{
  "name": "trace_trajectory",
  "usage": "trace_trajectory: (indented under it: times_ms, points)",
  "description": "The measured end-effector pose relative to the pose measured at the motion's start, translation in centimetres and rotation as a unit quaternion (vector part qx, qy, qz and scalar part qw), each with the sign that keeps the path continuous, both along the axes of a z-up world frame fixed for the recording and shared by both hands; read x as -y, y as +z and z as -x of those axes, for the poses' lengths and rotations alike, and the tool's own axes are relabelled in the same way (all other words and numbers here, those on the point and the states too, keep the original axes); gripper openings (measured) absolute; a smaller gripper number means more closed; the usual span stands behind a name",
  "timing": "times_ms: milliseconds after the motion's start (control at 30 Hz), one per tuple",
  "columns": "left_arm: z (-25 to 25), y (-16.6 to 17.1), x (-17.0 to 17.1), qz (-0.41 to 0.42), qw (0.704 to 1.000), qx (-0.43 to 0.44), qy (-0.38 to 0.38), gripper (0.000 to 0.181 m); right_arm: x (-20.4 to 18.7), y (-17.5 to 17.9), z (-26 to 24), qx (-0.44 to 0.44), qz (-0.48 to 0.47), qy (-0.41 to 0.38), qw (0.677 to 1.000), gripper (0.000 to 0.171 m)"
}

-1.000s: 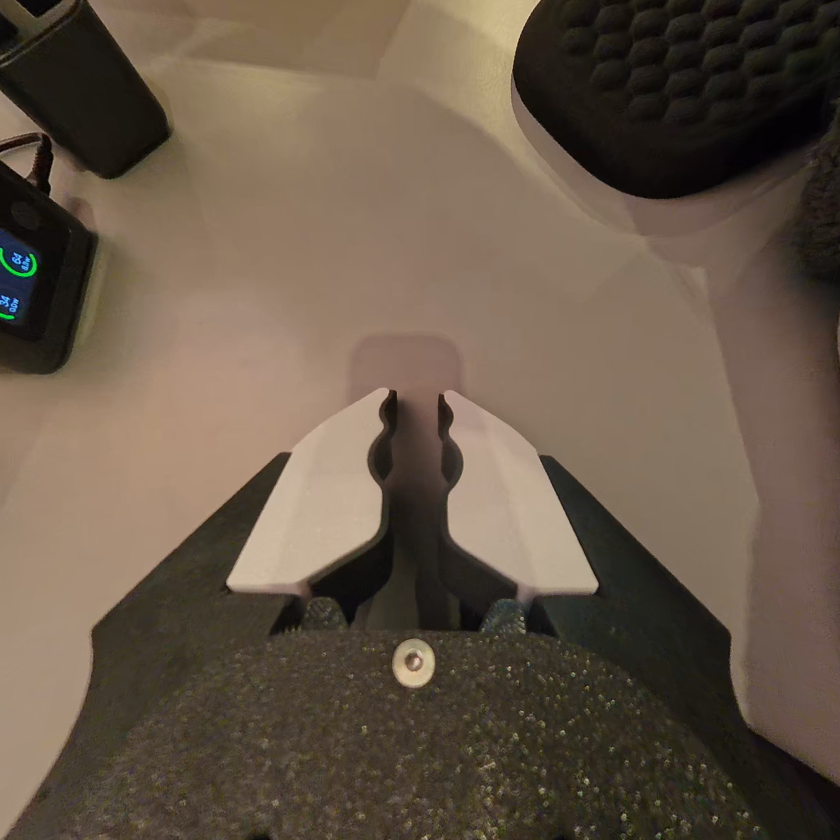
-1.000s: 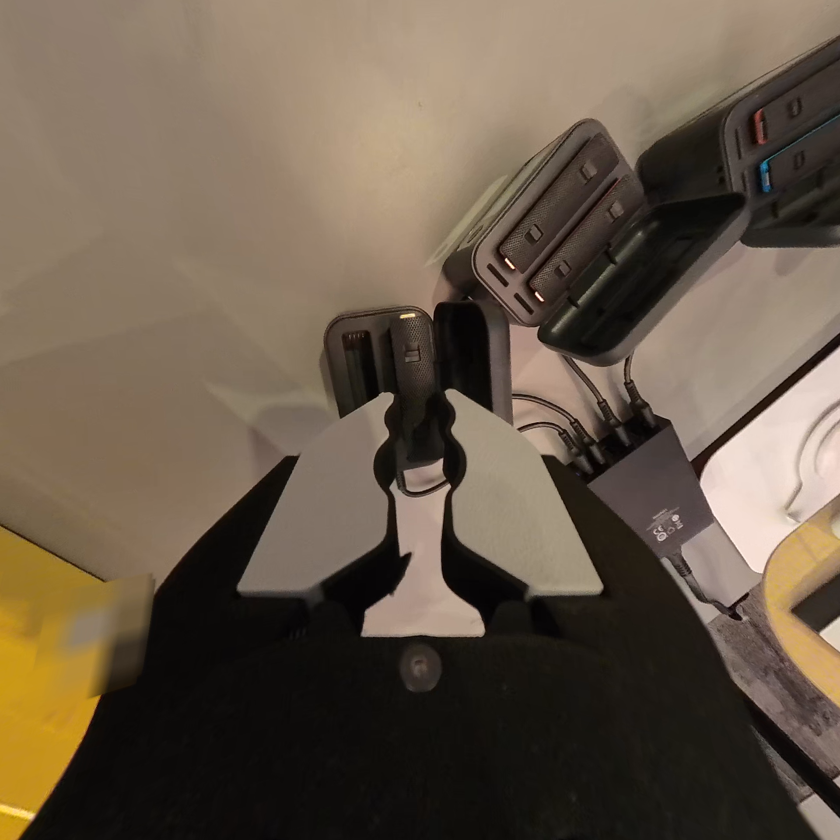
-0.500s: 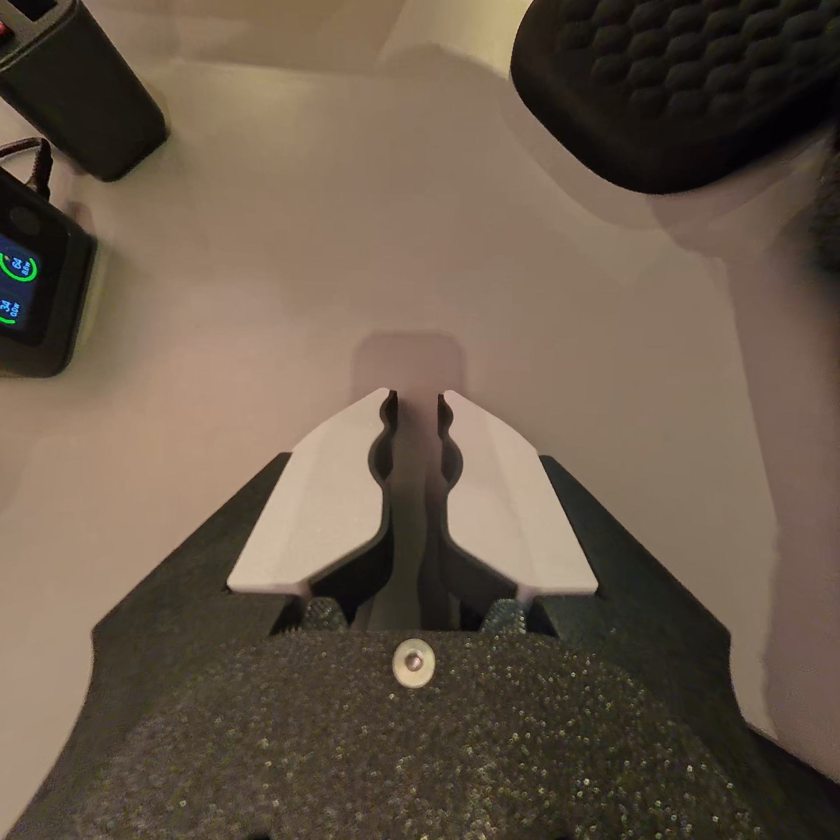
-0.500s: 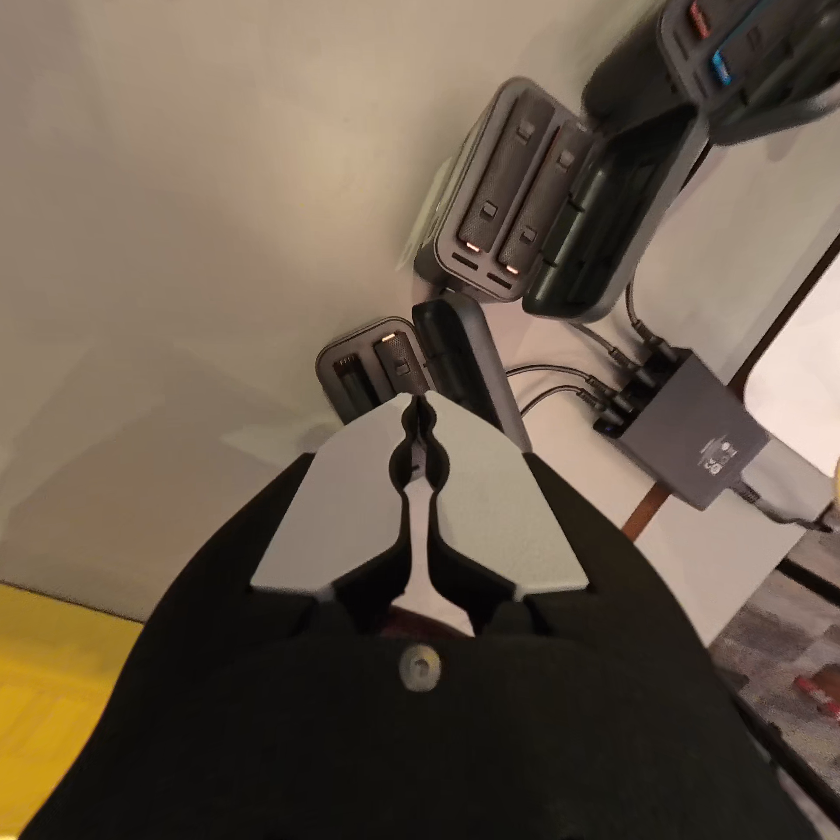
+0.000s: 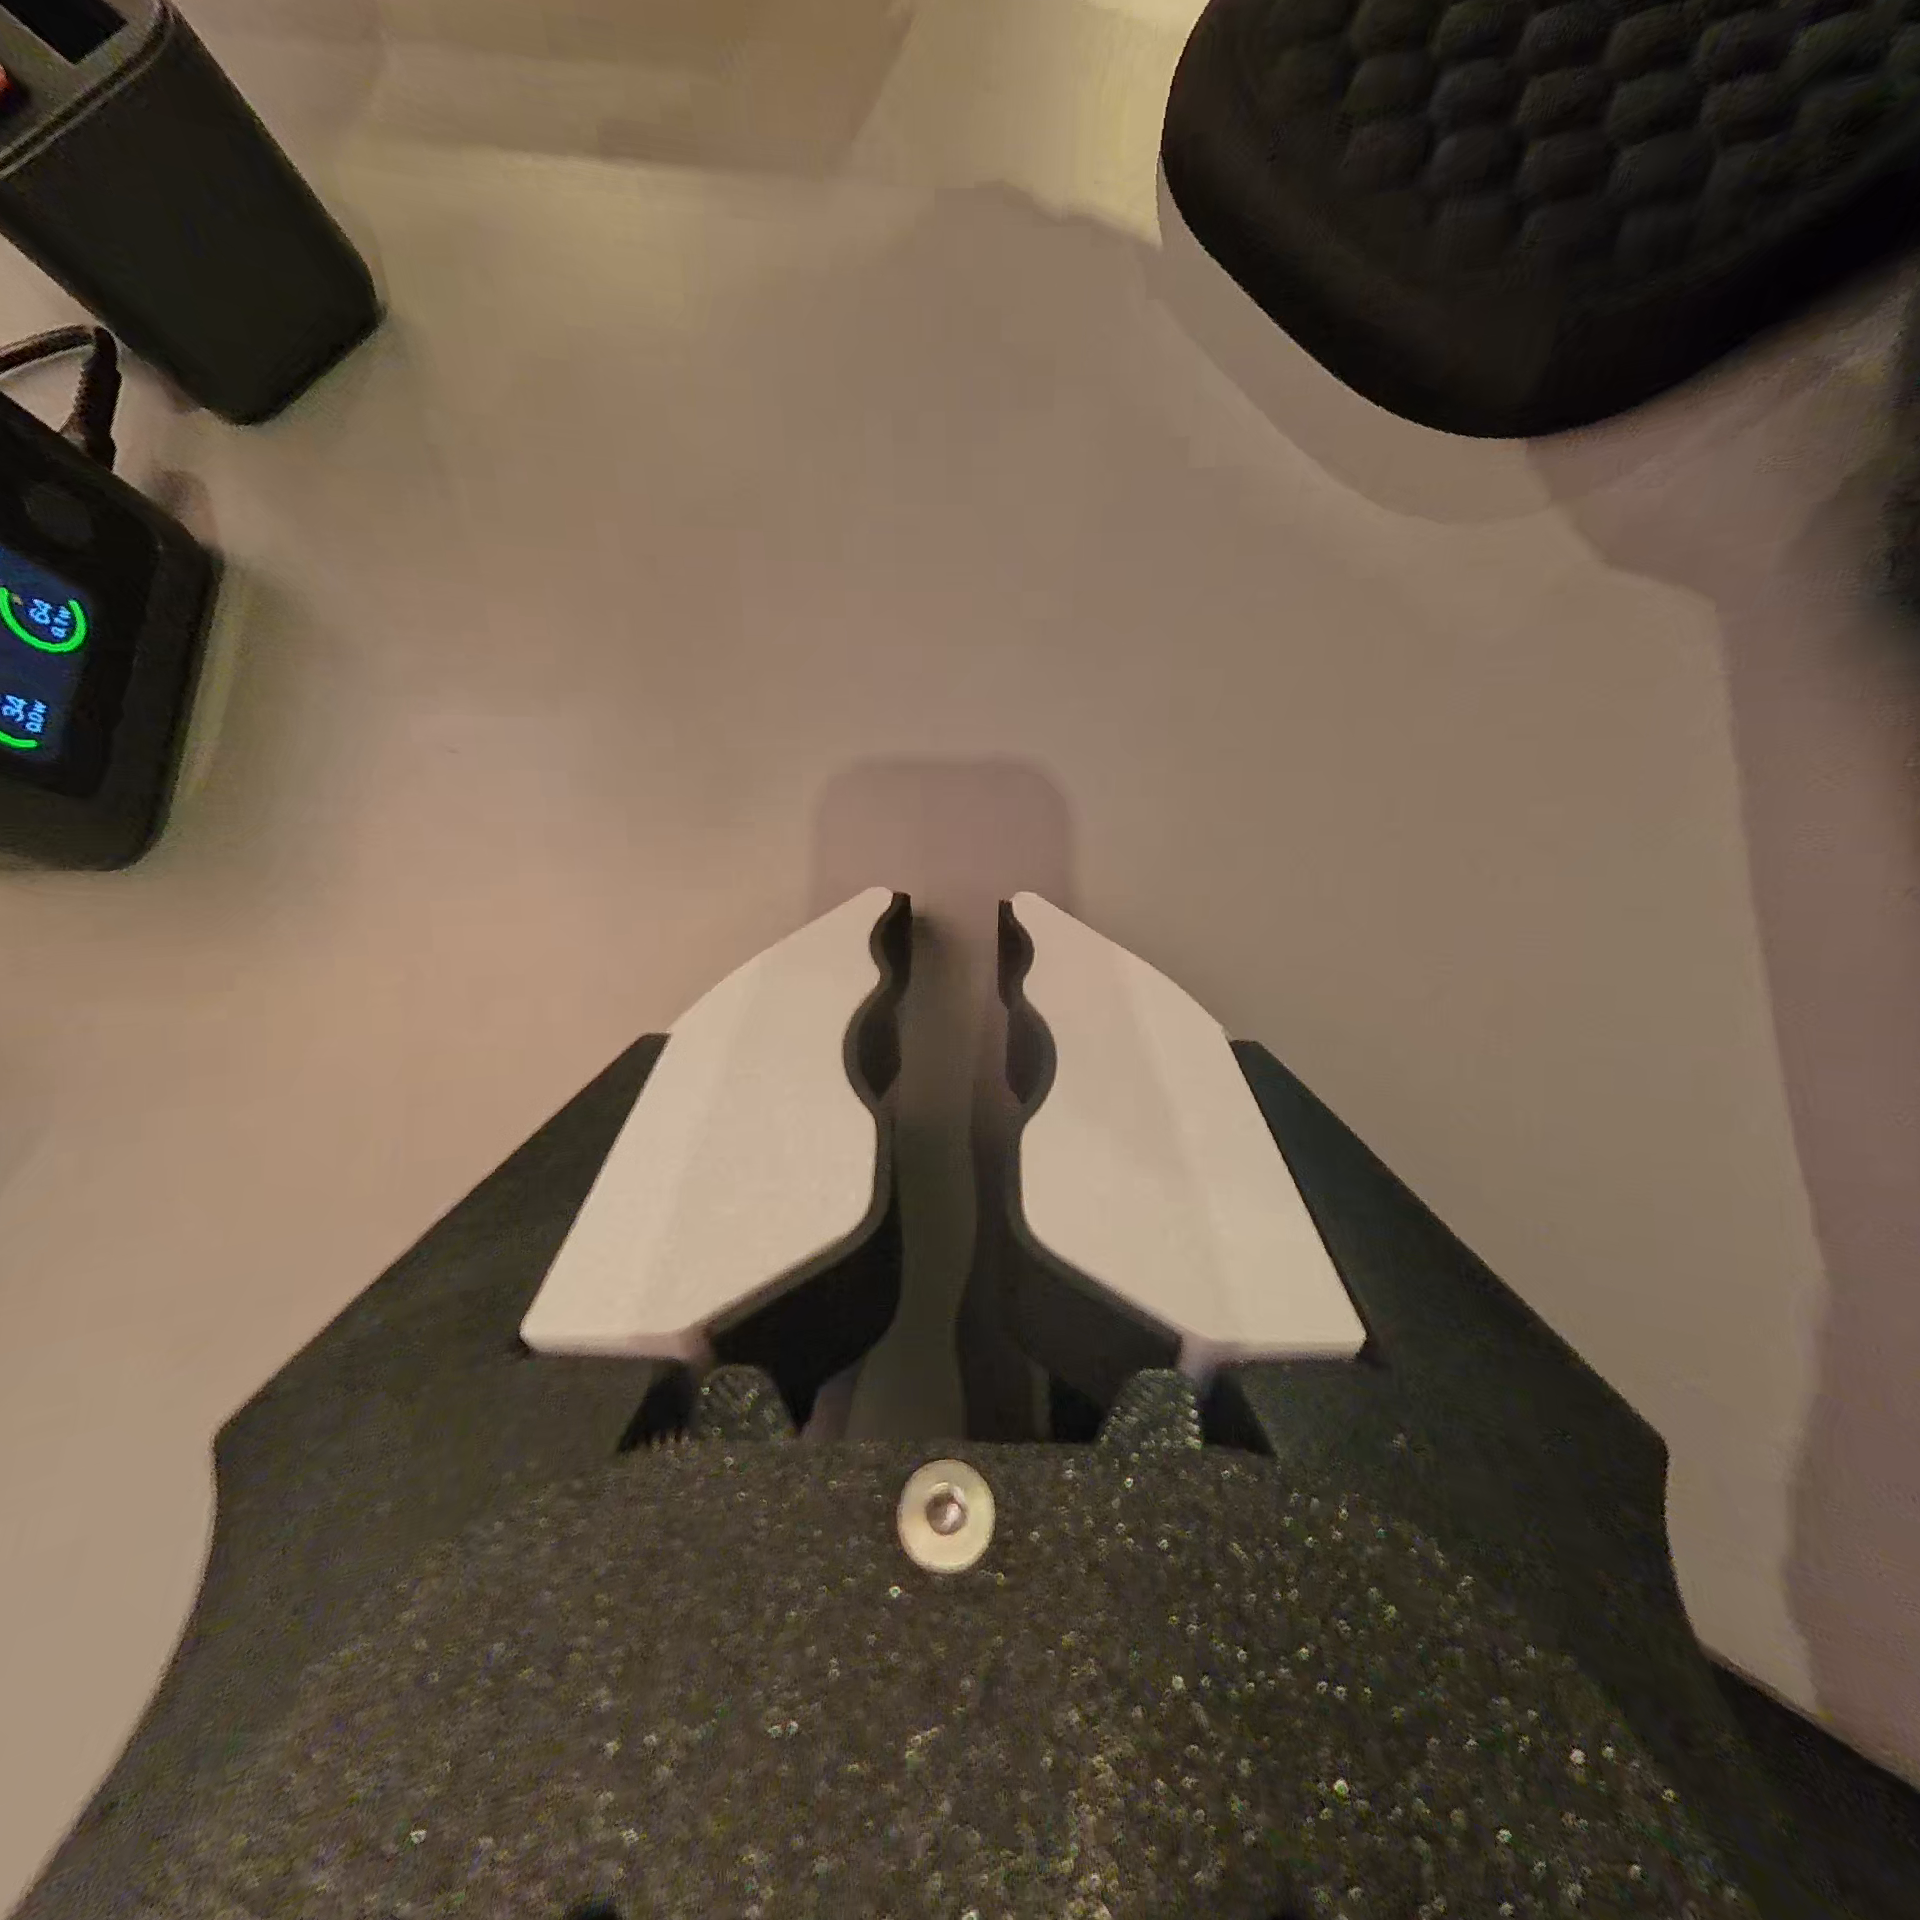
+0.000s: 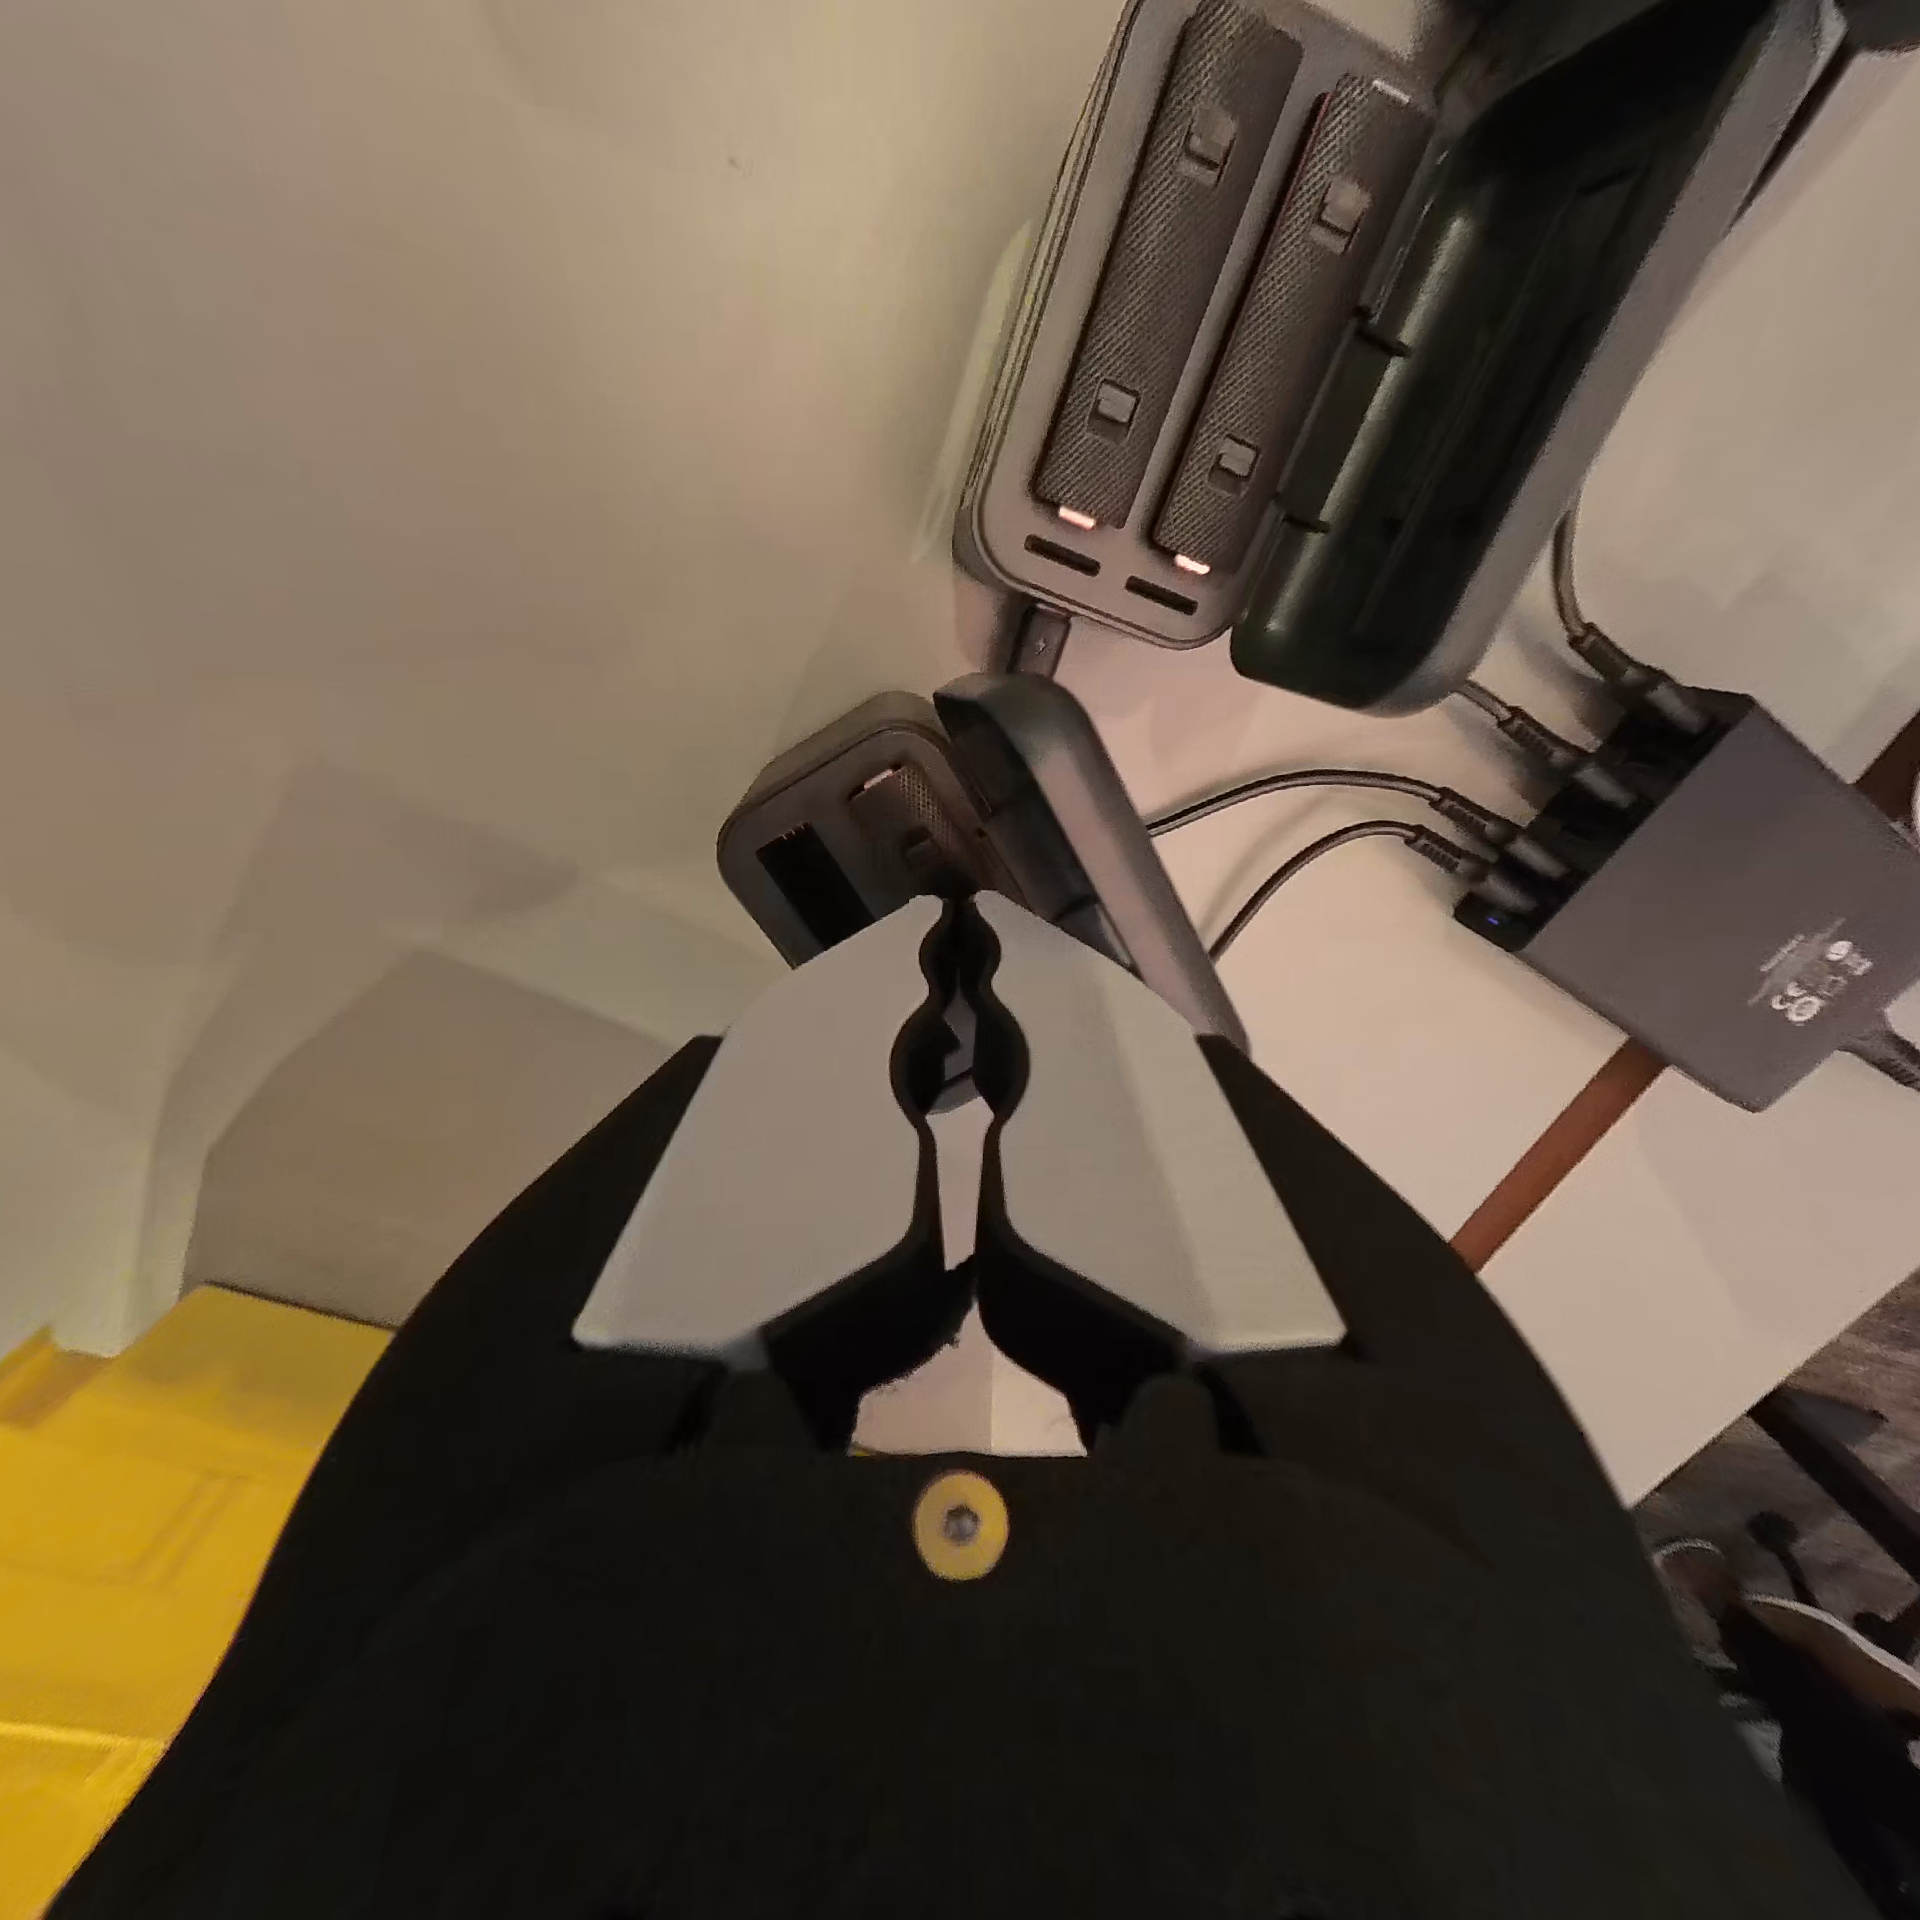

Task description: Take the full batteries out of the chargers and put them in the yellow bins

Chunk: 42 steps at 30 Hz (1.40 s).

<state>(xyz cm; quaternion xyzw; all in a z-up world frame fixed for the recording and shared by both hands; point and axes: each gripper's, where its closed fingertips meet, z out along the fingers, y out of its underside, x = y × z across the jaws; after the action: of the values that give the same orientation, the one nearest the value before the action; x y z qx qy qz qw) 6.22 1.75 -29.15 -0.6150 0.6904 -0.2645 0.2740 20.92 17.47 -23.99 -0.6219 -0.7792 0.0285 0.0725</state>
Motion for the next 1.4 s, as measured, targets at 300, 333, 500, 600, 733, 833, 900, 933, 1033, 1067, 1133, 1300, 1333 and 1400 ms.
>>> trace_trajectory:
  times_ms: [300, 333, 500, 600, 733, 833, 900, 933, 1033, 1067, 1133, 1300, 1333, 1400]
  points:
    - [0.0, 0.0, 0.0, -0.018, 1.000, 0.003, -0.003, 0.015, 0.2, 0.1, -0.3, 0.022, -0.066, -0.036, 0.997, 0.000]
    - [0.0, 0.0, 0.1, -0.019, 1.000, 0.003, -0.004, 0.014, 0.4, 0.5, -0.4, -0.002, -0.078, -0.053, 0.996, 0.000]
    - [0.0, 0.0, 0.2, -0.008, 1.000, 0.001, -0.008, 0.012, 1.0, 2.3, -2.1, -0.155, -0.097, -0.247, 0.952, 0.058]
    - [0.0, -0.1, 0.3, 0.017, 1.000, -0.003, -0.011, 0.010, 1.7, 0.8, -2.7, -0.202, -0.076, -0.353, 0.910, 0.091]
    - [0.0, -0.1, 0.3, 0.031, 0.999, -0.005, -0.011, 0.009, 1.3, -1.8, -1.8, -0.206, -0.082, -0.404, 0.888, 0.106]
    - [0.1, 0.0, 0.7, 0.005, 1.000, -0.001, -0.028, 0.010, 0.5, -3.3, -1.8, -0.178, -0.071, -0.429, 0.883, 0.105]
    - [0.1, 0.0, 1.0, -0.017, 0.999, 0.003, -0.038, 0.010, 0.5, -3.7, -1.8, -0.161, -0.065, -0.433, 0.885, 0.091]
    - [0.1, 0.0, 1.0, -0.023, 0.999, 0.004, -0.040, 0.010, 0.4, -3.8, -1.7, -0.159, -0.064, -0.442, 0.881, 0.091]
    - [0.1, 0.4, 1.0, -0.025, 0.999, 0.016, -0.039, 0.012, 0.4, -3.8, -1.4, -0.142, -0.067, -0.488, 0.859, 0.091]
    - [0.1, 0.7, 0.9, -0.022, 0.999, 0.027, -0.037, 0.012, 0.3, -3.8, -1.3, -0.140, -0.070, -0.510, 0.846, 0.091]
    - [0.1, 1.4, 0.8, -0.023, 0.998, 0.050, -0.034, 0.012, 0.2, -3.8, -0.8, -0.144, -0.081, -0.551, 0.818, 0.091]
    - [0.1, 1.4, 0.7, -0.041, 0.997, 0.054, -0.028, 0.011, -1.0, -3.7, 1.0, -0.173, -0.119, -0.635, 0.744, 0.091]
    - [0.1, 1.3, 0.7, -0.047, 0.997, 0.051, -0.029, 0.012, -1.4, -3.7, 1.3, -0.178, -0.126, -0.648, 0.730, 0.091]
    - [0.1, 1.2, 0.7, -0.059, 0.997, 0.047, -0.030, 0.012, -2.1, -3.6, 1.8, -0.190, -0.139, -0.669, 0.705, 0.091]
